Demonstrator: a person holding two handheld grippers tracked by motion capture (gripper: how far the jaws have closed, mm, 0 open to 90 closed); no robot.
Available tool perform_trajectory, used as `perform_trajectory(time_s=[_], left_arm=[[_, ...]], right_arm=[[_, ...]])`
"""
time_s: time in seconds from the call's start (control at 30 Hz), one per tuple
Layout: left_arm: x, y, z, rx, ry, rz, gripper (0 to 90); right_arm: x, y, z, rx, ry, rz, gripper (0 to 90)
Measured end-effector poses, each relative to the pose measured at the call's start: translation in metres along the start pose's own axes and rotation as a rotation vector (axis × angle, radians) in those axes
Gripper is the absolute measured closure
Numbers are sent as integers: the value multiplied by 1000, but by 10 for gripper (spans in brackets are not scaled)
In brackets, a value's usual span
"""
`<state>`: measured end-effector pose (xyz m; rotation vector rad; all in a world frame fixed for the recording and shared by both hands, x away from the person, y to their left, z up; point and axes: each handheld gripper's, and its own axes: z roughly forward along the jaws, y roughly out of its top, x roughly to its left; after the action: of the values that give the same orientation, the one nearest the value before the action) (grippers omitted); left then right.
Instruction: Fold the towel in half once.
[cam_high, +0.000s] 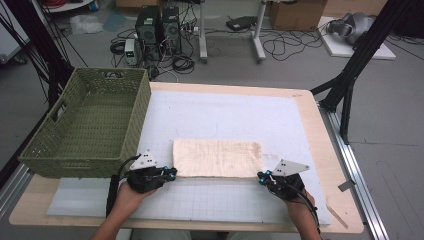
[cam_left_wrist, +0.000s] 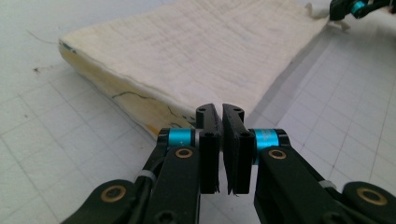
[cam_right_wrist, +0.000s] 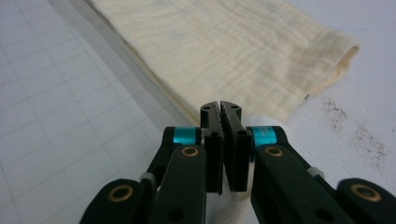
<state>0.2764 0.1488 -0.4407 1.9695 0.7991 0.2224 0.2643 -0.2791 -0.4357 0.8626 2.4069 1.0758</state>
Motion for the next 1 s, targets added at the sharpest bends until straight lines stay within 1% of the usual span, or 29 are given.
perform_trajectory(time_s=[0.03,0.07,0.1,0.13,0.17,0.2,0.23,0.27,0.3,0.33,0.37,0.4,0.43,0.5,0.53,0.57,0.63,0.67,0.7,0.77,0.83,0.93,0.97,1.0], left_arm=[[1,-1,0,14,3,-3,846],[2,-1,1,18,4,-8,837],[3,-2,0,18,13,-18,818],[6,-2,-1,1,39,-34,746],[8,-1,-3,-12,54,-46,646],[11,0,-6,-46,70,-57,613],[13,1,-8,-77,90,-58,577],[14,1,-10,-93,102,-60,522],[17,1,-11,-114,105,-67,497],[17,1,-12,-125,111,-67,481],[18,1,-13,-137,114,-66,464],[20,1,-14,-151,116,-69,449],[20,1,-15,-158,124,-74,418],[21,2,-16,-193,135,-89,364],[21,3,-17,-214,146,-87,332],[21,4,-17,-231,149,-88,286],[20,6,-17,-244,168,-78,210],[20,7,-16,-249,167,-64,158],[19,7,-16,-252,166,-57,158],[18,8,-14,-254,158,-48,158],[17,9,-14,-257,152,-32,158],[18,8,-15,-263,145,-34,160],[19,8,-15,-262,140,-35,160],[20,8,-14,-260,136,-39,161]], right_arm=[[-1,-1,0,6,8,3,874],[-1,-1,0,10,16,0,829],[0,-2,-1,11,8,2,793],[-2,-2,-2,1,10,6,773],[-3,-3,-6,-19,5,11,730],[-3,-2,-8,-35,-1,20,716],[-5,-2,-13,-67,-9,32,679],[-6,-3,-17,-93,-20,44,638],[-7,-3,-19,-108,-25,58,610],[-8,-3,-23,-133,-40,78,539],[-9,-4,-24,-147,-56,89,486],[-9,-5,-26,-156,-83,101,442],[-10,-6,-27,-164,-117,113,362],[-12,-7,-29,-179,-151,151,316],[-13,-8,-30,-188,-161,164,293],[-14,-8,-31,-193,-174,170,270],[-14,-9,-32,-193,-199,175,215],[-14,-9,-33,-196,-214,180,190],[-14,-10,-34,-199,-226,190,160],[-15,-10,-35,-199,-236,200,132],[-14,-11,-36,-200,-238,212,121],[-14,-11,-35,-199,-240,215,115],[-15,-11,-35,-198,-244,209,115],[-15,-11,-34,-198,-240,216,115]])
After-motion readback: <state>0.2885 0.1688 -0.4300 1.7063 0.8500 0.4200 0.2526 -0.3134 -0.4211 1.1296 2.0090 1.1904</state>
